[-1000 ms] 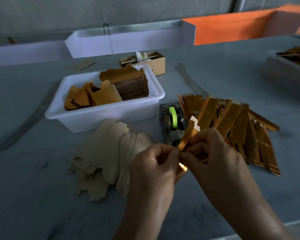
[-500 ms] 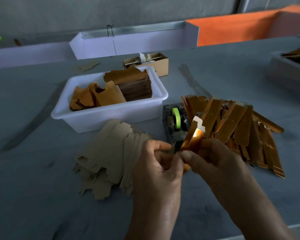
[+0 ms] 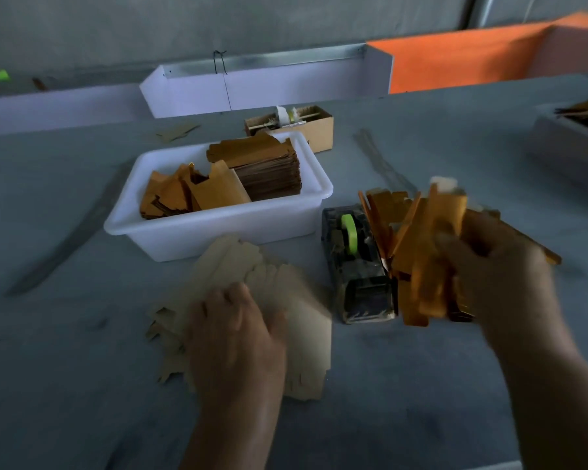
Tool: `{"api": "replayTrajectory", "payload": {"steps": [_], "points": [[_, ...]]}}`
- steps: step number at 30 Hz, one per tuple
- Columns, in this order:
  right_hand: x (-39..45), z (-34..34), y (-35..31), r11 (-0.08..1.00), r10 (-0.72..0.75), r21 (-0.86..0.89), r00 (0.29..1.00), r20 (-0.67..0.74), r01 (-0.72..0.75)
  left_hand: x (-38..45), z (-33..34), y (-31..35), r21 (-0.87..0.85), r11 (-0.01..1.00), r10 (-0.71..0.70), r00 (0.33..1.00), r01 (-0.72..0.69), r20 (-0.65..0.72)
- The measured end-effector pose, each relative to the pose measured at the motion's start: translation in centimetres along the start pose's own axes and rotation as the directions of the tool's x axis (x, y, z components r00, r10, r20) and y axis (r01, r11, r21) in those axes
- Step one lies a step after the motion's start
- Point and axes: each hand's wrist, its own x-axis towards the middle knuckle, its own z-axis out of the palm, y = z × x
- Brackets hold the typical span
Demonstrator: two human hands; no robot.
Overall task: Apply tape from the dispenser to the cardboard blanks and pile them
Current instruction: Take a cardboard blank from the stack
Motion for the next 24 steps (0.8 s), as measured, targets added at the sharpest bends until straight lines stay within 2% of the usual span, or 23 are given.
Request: {"api": "replayTrajectory", "payload": {"steps": [1, 3, 6, 8, 10, 14, 21, 24], "points": [[1.2, -0.3, 0.2, 0.999, 0.021, -0.041, 0.997, -0.071, -0.024, 0.1, 0.0, -0.2, 0.074, 0.997, -0.023, 0.999, 0.02, 0.036], [2.7, -0.6, 0.7, 0.985, 0.052, -0.152, 0.984, -0.171, -0.079, 0.4, 0.4, -0.6, 0.07, 0.997, -0.038, 0.995, 0.032, 0.097], [2.5, -0.3, 1.3, 0.965, 0.103, -0.209, 0.964, -0.245, -0.157, 1.0, 0.9, -0.8, -0.111, 0.992, -0.046, 0.99, 0.061, 0.134], [1.1, 0.1, 1.4, 0.973, 0.056, -0.204, 0.964, -0.259, -0.111, 1.6, 0.9, -1.2, -0.3, 0.944, -0.095, 0.983, 0.138, 0.155], [-0.5, 0.5, 1.5, 0.98, -0.001, -0.195, 0.971, -0.238, -0.047, 2.0, 0.9, -1.6, -0.432, 0.882, -0.124, 0.977, 0.187, 0.171], [-3.3, 0.9, 1.1, 0.991, -0.091, -0.118, 0.972, -0.217, 0.067, 2.4, 0.8, -2.2, -0.515, 0.834, -0.129, 0.978, 0.195, 0.162], [-5.1, 1.0, -0.1, 0.992, -0.122, -0.043, 0.988, -0.092, 0.118, 1.6, 0.3, -2.2, -0.479, 0.862, -0.128, 0.986, 0.166, 0.11], [-6.4, 1.6, -0.2, 0.996, -0.054, 0.067, 0.999, -0.002, 0.054, 1.5, -0.5, -2.2, -0.4, 0.909, -0.124, 0.992, 0.119, 0.014]]}}
